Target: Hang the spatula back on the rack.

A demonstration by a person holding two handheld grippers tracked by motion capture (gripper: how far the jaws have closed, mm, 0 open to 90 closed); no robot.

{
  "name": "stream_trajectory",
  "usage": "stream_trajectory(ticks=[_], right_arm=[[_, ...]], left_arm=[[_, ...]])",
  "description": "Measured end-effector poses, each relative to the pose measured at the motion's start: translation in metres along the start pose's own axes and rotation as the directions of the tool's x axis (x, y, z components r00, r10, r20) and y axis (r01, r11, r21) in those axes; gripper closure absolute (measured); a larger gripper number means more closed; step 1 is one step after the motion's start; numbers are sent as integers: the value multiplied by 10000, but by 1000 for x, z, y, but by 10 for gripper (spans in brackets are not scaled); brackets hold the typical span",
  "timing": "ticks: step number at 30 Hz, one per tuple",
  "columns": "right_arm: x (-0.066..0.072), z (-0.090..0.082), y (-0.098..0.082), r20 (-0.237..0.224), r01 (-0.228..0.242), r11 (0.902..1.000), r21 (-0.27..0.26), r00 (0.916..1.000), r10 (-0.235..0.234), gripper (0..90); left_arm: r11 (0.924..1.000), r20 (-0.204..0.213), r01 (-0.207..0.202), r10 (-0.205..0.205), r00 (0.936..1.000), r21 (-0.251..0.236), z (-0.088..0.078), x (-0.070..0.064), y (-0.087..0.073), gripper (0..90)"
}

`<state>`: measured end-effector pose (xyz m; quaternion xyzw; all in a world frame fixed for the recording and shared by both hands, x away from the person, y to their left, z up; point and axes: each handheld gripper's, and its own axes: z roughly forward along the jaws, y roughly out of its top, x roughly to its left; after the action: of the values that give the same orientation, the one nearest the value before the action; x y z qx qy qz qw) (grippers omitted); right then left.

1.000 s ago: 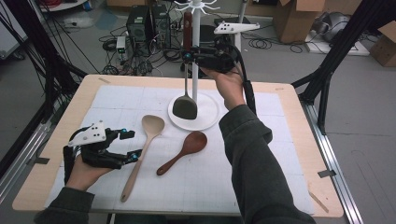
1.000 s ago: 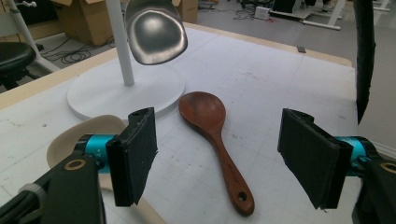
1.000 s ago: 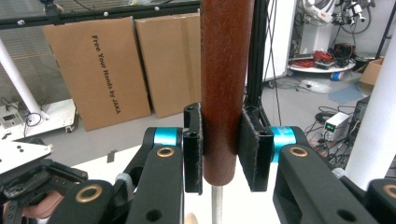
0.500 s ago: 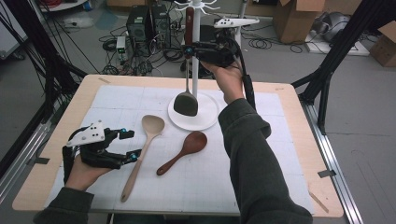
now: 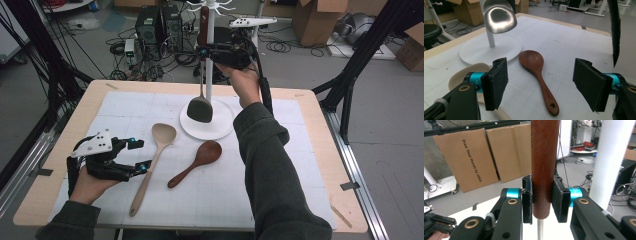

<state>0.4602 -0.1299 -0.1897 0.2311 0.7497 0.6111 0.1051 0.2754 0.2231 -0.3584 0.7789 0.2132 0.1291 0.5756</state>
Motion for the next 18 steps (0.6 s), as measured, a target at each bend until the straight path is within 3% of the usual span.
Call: stream_trajectory(ticks=[10, 18], right_arm=[[-4, 0, -2, 124, -7, 10000, 44, 9999, 6, 719], [-2, -10, -1, 58, -47, 9999, -117, 10000, 48, 646]], left_arm=[[10000, -38, 18, -18, 10000, 55, 0, 1, -1, 284], [10000, -78, 87, -88, 9999, -21, -3, 3, -2, 284]])
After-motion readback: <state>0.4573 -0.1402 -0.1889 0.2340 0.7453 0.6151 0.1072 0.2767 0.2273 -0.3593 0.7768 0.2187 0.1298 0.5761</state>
